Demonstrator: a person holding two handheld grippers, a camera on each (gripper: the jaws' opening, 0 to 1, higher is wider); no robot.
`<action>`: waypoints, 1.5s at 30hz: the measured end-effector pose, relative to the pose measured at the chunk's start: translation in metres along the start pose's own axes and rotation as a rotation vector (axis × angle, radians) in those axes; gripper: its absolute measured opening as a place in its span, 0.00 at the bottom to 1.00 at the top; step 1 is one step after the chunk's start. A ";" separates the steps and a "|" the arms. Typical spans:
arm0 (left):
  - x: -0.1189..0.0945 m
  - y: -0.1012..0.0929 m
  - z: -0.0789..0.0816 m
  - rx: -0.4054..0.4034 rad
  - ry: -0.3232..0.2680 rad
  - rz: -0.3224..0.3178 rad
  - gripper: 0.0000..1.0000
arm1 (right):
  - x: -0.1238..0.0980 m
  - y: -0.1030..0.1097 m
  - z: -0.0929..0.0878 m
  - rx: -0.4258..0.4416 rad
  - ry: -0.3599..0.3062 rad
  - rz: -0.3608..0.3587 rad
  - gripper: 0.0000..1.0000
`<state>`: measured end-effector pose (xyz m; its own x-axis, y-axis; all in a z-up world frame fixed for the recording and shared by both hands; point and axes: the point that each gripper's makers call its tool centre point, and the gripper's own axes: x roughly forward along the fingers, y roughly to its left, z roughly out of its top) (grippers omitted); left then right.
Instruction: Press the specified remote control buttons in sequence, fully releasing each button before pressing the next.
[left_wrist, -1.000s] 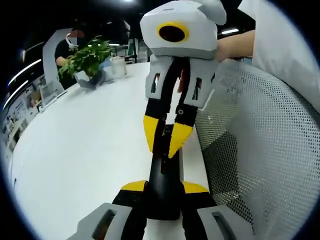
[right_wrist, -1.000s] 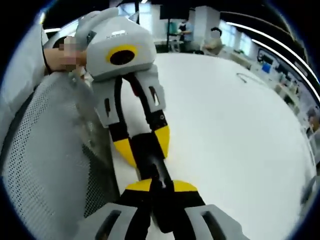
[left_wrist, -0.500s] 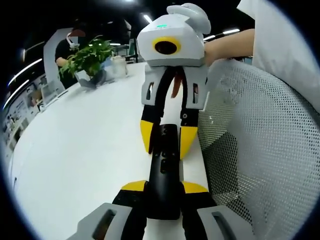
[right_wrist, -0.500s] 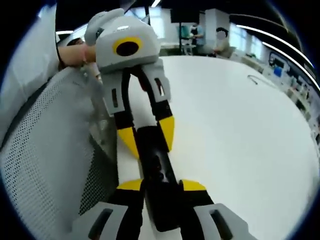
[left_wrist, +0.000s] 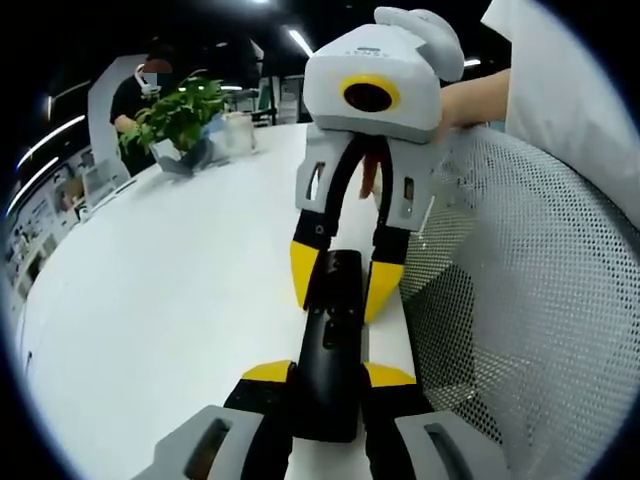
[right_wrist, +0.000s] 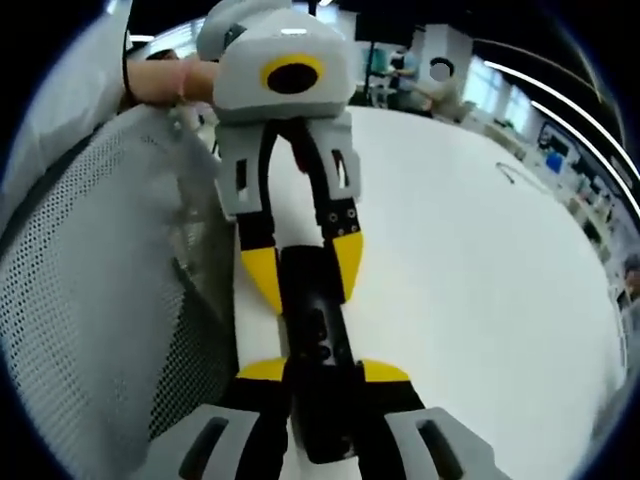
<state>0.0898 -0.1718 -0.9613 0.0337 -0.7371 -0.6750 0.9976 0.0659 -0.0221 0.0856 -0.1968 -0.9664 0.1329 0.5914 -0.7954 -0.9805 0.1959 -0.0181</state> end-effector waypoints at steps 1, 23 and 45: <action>0.000 0.000 0.000 -0.010 -0.006 0.001 0.25 | 0.000 0.000 0.000 0.000 -0.002 0.001 0.22; -0.014 0.017 0.008 -0.142 -0.013 0.074 0.44 | 0.004 -0.004 0.008 0.010 -0.043 -0.005 0.21; -0.089 0.039 0.009 -0.466 -0.164 0.455 0.61 | 0.007 -0.006 0.012 0.017 -0.069 -0.011 0.21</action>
<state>0.1258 -0.1097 -0.8953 0.4906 -0.6573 -0.5721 0.7523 0.6507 -0.1025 0.0942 -0.1848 -0.9647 0.1539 0.6412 -0.7518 -0.9763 0.2158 -0.0157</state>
